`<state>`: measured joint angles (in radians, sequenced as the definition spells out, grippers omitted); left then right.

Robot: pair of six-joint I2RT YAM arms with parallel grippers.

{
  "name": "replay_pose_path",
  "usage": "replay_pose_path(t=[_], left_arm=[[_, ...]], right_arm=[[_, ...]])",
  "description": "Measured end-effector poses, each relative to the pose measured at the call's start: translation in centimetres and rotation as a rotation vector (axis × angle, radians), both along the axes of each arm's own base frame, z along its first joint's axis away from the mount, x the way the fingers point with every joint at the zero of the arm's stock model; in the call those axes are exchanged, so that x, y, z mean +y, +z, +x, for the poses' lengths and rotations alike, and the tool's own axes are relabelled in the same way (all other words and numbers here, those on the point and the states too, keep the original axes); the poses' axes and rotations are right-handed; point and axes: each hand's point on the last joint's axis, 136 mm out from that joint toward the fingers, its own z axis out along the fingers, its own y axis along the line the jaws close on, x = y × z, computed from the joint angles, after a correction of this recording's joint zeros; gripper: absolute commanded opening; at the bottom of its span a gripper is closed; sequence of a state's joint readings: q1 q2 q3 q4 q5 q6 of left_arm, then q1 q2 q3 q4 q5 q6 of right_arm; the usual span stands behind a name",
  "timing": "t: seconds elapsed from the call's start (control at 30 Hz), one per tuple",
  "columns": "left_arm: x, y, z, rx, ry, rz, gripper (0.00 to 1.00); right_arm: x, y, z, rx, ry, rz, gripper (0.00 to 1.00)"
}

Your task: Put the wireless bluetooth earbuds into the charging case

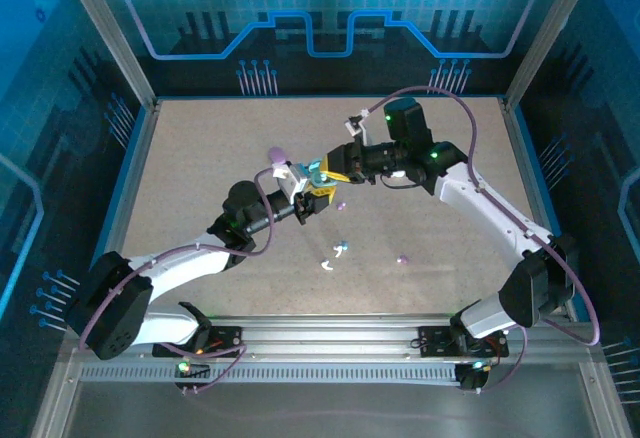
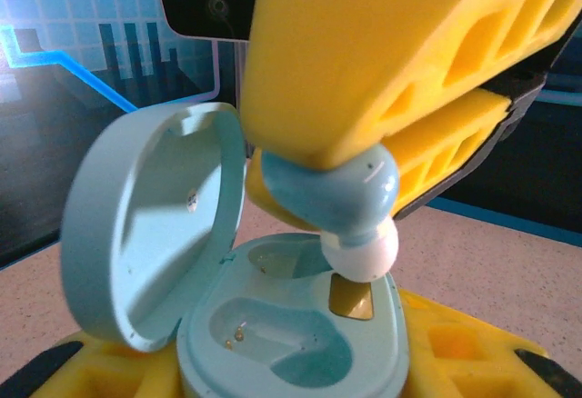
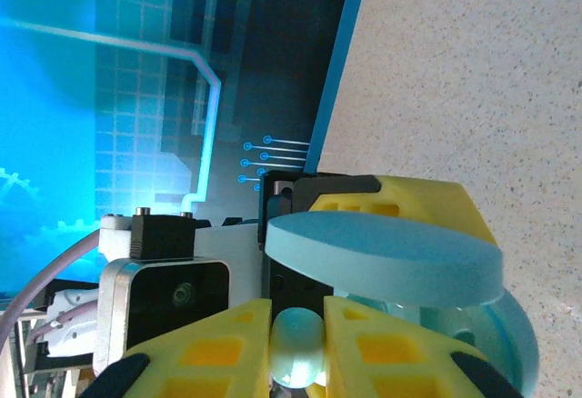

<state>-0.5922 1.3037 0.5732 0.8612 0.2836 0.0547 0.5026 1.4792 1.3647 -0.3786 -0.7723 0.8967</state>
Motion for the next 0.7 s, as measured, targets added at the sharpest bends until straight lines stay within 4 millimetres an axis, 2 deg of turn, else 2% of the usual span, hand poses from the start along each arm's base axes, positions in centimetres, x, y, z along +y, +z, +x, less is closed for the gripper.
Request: replay_pose_path(t=[0.7], left_arm=[[-0.3, 0.0, 0.5, 0.018, 0.011, -0.015, 0.29]], right_arm=[[0.3, -1.0, 0.9, -0.092, -0.067, -0.097, 0.20]])
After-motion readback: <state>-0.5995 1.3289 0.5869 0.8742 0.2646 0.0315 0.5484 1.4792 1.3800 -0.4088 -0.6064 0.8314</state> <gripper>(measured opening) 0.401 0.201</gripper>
